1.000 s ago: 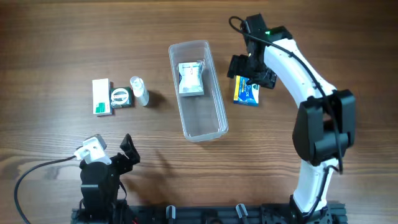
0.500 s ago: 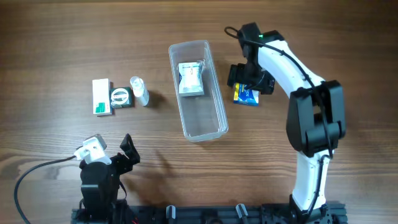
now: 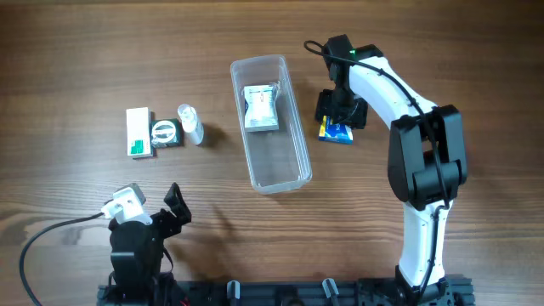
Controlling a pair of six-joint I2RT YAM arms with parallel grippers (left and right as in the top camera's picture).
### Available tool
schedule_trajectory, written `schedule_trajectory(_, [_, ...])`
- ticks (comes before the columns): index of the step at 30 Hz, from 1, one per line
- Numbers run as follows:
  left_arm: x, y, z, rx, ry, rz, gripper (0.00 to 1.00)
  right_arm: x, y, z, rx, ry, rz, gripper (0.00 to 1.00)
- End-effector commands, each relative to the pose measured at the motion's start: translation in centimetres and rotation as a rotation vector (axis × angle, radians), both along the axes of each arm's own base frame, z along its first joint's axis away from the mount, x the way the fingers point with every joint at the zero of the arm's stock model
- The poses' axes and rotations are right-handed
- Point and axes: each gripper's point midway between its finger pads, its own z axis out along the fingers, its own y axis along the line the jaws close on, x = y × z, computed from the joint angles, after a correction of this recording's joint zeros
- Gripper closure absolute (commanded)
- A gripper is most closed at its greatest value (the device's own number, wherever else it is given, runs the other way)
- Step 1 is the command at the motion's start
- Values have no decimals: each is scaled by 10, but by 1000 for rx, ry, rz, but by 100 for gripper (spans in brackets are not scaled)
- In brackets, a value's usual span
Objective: Pack container
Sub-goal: 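Grasp the blue VapoDrops box with the right gripper and lift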
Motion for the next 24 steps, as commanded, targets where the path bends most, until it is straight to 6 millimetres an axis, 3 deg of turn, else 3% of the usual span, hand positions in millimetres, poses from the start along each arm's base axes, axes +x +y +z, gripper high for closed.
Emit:
schedule_trajectory(1, [0, -1, 0, 11, -2, -11, 0, -3, 3, -7, 2, 13, 8, 31])
schedule_trajectory(6, [0, -1, 0, 11, -2, -11, 0, 0, 4, 0, 5, 1, 9, 31])
schedule_trajectory(9, [0, -1, 0, 11, -2, -11, 0, 11, 7, 15, 16, -36, 36, 32])
schedule_trajectory(17, [0, -1, 0, 11, -2, -11, 0, 38, 12, 90, 42, -217, 66, 32])
schedule_trajectory(19, [0, -1, 0, 11, -2, -11, 0, 37, 21, 107, 91, -251, 105, 33])
schedule_trajectory(24, [0, -1, 0, 11, -2, -11, 0, 37, 68, 147, 256, -357, 245, 37])
